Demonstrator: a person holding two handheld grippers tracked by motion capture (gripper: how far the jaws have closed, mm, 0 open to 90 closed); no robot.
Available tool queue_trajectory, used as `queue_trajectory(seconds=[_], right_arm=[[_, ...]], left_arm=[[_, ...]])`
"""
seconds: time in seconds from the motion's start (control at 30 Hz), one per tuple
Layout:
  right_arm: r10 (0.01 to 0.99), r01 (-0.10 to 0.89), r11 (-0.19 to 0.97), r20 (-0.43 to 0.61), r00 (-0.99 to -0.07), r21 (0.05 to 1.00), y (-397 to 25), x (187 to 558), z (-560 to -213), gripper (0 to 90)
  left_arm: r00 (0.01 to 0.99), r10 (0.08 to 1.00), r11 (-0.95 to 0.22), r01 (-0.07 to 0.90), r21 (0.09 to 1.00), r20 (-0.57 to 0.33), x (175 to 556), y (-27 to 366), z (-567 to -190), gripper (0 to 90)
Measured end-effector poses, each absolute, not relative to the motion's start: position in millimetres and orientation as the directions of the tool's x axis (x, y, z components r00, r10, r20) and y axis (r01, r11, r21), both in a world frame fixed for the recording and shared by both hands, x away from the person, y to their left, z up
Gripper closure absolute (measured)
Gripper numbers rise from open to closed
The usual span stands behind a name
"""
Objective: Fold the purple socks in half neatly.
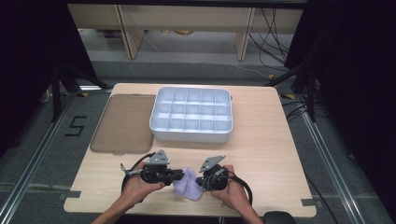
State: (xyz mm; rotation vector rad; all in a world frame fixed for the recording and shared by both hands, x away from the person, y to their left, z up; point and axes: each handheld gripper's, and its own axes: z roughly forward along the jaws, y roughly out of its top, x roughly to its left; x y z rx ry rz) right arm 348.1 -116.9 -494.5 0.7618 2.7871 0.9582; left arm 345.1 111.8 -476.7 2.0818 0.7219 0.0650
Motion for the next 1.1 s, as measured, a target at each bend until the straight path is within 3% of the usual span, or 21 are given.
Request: queue_trajectory(seconds=[0.13,0.3,0.53,0.8,0.93,1.03,1.1], right_arm=[[0.52,0.47,0.64,0.108,-0.847,0.608,-119,347,-492,86.4],[0.521,0.457,0.617,0.103,-0.847,0.641,-128,348,-482,86.5],[0.528,0.48,0.67,0.09,-0.844,0.566,-130,347,-491,87.6],[0.509,0.456,0.688,0.073,-0.858,0.564,-129,349,-494,87.6],[0.536,0.479,0.668,0.078,-0.84,0.57,-129,347,-492,87.6],[0.5,0.441,0.68,0.069,-0.863,0.586,-130,349,-490,87.6],[0.544,0.479,0.658,0.074,-0.836,0.58,-130,347,-489,87.6]], left_arm=[[0.828,0.523,-0.444,0.466,0.765,-0.201,348,109,-481,82.5],[0.822,0.519,-0.434,0.49,0.756,-0.235,348,103,-485,82.2],[0.822,0.522,-0.44,0.487,0.755,-0.226,350,97,-489,81.9],[0.827,0.521,-0.45,0.477,0.755,-0.213,350,89,-493,81.6],[0.822,0.517,-0.425,0.488,0.762,-0.239,349,89,-493,77.4],[0.825,0.503,-0.406,0.487,0.773,-0.256,348,90,-488,71.9],[0.829,0.496,-0.4,0.482,0.779,-0.258,347,91,-484,68.4]])
